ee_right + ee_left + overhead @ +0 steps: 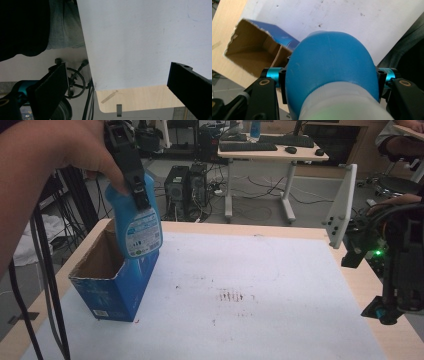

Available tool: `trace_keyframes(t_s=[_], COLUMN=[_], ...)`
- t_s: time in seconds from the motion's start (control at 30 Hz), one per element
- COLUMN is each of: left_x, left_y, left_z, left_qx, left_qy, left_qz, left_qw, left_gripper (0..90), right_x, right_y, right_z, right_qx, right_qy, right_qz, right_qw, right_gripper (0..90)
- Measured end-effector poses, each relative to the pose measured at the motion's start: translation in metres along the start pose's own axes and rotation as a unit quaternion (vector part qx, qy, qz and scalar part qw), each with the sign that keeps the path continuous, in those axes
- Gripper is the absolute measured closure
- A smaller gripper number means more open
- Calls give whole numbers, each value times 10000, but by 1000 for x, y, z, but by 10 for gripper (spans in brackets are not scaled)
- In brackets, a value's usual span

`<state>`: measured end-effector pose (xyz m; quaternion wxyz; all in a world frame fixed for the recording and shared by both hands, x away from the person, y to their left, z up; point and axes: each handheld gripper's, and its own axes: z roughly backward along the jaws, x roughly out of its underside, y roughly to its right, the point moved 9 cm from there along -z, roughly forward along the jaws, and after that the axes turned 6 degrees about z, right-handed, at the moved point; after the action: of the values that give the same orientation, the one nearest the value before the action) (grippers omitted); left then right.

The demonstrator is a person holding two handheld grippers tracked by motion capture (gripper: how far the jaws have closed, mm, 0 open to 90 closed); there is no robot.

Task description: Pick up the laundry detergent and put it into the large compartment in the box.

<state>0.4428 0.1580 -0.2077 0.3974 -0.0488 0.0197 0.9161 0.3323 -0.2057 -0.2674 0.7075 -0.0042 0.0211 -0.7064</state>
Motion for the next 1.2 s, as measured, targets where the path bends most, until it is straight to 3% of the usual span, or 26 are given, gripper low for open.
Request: trace_keyframes(t_s=[0.37,0.63,1.07,1.1,1.2], left_x=[34,53,63,64,66], left_y=[-30,-52,-65,-65,-64], left_z=[5,-14,-64,-75,-88], left_qx=[-160,-86,78,101,130], left_qy=[-56,-72,-191,-185,-248], left_qz=[623,1030,949,845,624], left_qw=[9979,9946,9953,9962,9977], left_gripper=[393,392,391,391,391], right_x=[-8,-13,-16,-16,-17], right_y=[3,5,4,4,4], right_z=[-1,-3,-2,-3,-2], right_qx=[-3,-21,-31,-27,-3], right_qy=[15,6,-20,-35,-39], right_qz=[124,144,101,112,103], right_qw=[9999,9999,9999,9999,9999], right_gripper=[26,26,26,26,26])
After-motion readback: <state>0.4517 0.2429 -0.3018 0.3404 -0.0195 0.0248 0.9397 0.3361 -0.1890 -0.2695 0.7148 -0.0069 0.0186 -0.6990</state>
